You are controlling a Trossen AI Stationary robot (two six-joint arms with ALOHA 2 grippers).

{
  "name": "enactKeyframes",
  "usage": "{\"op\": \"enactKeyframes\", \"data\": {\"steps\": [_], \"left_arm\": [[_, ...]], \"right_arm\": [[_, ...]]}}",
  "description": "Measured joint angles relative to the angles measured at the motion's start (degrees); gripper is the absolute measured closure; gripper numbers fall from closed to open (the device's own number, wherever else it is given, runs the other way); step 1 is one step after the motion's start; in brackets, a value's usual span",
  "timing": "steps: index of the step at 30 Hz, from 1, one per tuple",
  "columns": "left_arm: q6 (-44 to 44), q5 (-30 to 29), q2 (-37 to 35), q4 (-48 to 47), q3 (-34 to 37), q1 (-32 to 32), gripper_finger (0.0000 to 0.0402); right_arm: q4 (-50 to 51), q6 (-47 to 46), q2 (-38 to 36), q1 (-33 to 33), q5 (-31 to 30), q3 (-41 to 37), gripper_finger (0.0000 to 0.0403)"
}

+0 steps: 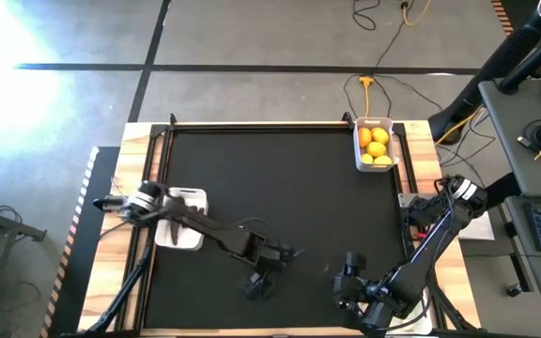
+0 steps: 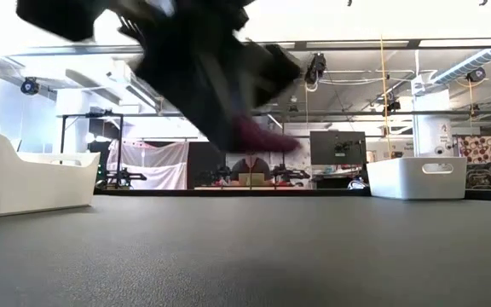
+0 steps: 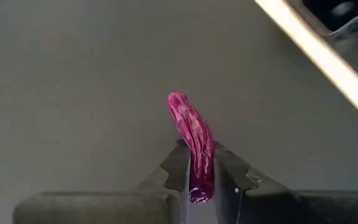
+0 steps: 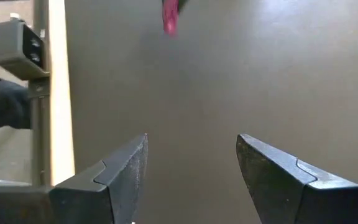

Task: Sort produce into baskets
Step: Put the eggplant into the top white bin

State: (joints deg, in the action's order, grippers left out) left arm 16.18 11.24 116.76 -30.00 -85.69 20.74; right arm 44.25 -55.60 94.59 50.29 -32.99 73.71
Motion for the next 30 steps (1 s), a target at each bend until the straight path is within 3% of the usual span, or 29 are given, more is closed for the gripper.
{"op": "enactKeyframes", "data": {"steps": [4, 10, 16, 19, 24, 30], "left_arm": [[-7.5, -2.4, -9.8, 0.7, 7.4, 0.4, 0.0377], [-24.2, -14.8, -28.6, 0.1, 21.7, 1.1, 0.0378], [-46.4, -27.2, -47.7, -10.5, 32.7, 2.6, 0.0378], [-58.4, -30.0, -55.5, -16.5, 36.8, 3.2, 0.0378], [-73.8, -30.2, -63.2, -21.2, 42.6, 3.2, 0.0377], [-88.9, -29.8, -64.4, -29.4, 47.5, 3.2, 0.0376]], "right_arm": [[0.1, 4.1, 0.0, -2.4, 0.0, 0.0, 0.0165], [-0.2, 12.0, 0.0, -6.0, 0.0, 0.0, 0.0165], [-0.3, 17.6, 0.0, -9.0, 0.0, 0.0, 0.0165], [-0.4, 19.4, -0.1, -10.0, -0.1, 0.0, 0.0165], [-0.4, 21.8, -0.1, -11.1, -0.1, 0.0, 0.0165], [-0.5, 22.7, 0.0, -11.7, -0.2, 0.0, 0.0165]]}}
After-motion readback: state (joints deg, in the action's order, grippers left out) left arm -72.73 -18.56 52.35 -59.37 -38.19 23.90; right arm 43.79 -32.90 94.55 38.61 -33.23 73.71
